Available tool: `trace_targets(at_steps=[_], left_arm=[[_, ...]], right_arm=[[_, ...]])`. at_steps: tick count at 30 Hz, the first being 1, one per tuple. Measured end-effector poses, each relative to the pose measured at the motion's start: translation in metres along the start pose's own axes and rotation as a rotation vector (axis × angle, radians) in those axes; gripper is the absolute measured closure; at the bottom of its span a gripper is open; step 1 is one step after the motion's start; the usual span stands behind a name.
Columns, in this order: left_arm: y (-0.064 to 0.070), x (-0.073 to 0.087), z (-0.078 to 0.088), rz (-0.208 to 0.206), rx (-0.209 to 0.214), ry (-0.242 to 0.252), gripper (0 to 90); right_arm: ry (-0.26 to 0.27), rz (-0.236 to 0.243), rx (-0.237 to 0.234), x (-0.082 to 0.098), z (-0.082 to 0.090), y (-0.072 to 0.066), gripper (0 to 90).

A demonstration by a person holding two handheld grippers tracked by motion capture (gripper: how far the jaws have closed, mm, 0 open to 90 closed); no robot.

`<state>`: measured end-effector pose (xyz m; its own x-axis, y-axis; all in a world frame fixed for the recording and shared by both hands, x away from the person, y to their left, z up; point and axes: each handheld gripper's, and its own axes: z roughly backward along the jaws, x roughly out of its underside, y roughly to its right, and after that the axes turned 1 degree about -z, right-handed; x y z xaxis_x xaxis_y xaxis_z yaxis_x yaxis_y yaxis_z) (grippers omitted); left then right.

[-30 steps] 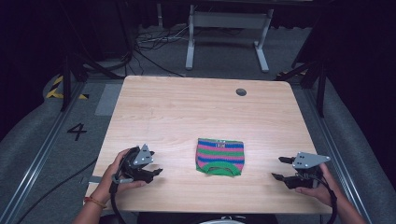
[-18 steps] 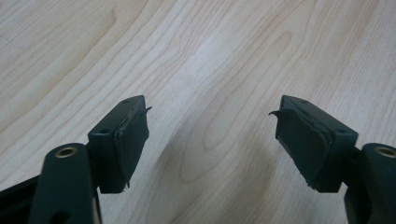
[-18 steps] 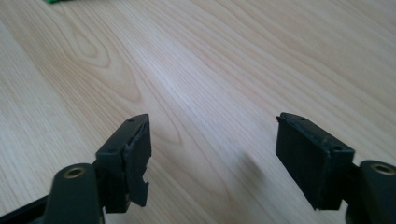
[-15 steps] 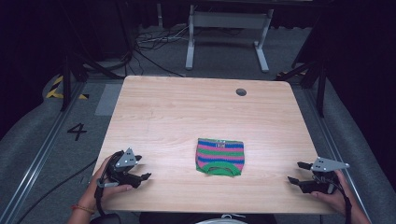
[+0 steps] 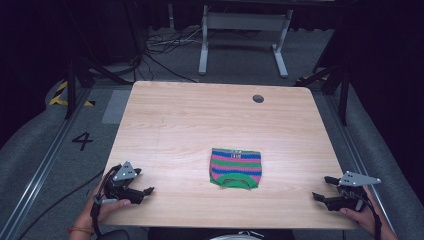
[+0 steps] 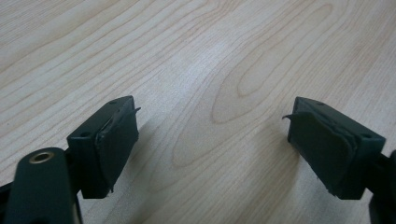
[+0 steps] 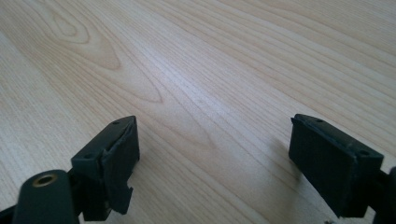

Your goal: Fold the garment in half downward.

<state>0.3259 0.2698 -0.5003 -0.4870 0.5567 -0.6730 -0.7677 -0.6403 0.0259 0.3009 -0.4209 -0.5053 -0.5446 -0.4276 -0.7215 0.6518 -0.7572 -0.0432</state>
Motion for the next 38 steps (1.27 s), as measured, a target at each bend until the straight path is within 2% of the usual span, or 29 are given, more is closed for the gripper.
trace_targets(at_steps=[5, 10, 31, 35, 38], left_arm=[[0.0011, 0.0007, 0.0001, 0.016, -0.016, 0.002, 15.4], [0.0026, 0.0014, 0.001, 0.03, -0.03, 0.0, 15.3], [0.0027, 0.0004, -0.0003, 0.043, -0.04, -0.003, 13.8], [0.0038, -0.0028, -0.0036, 0.058, -0.058, -0.015, 10.4], [0.0051, -0.0071, -0.0089, 0.079, -0.076, -0.036, 2.4]], right_arm=[[-0.002, -0.009, 0.009, 0.0, -0.0002, 0.0001, 16.4], [-0.005, -0.039, 0.041, -0.0012, -0.0015, 0.0, 14.8], [-0.004, -0.044, 0.047, -0.0012, -0.0016, 0.0003, 14.9], [-0.005, -0.043, 0.046, -0.0012, -0.0016, 0.0004, 14.9], [-0.004, -0.044, 0.047, -0.0012, -0.0016, 0.0003, 14.9]])
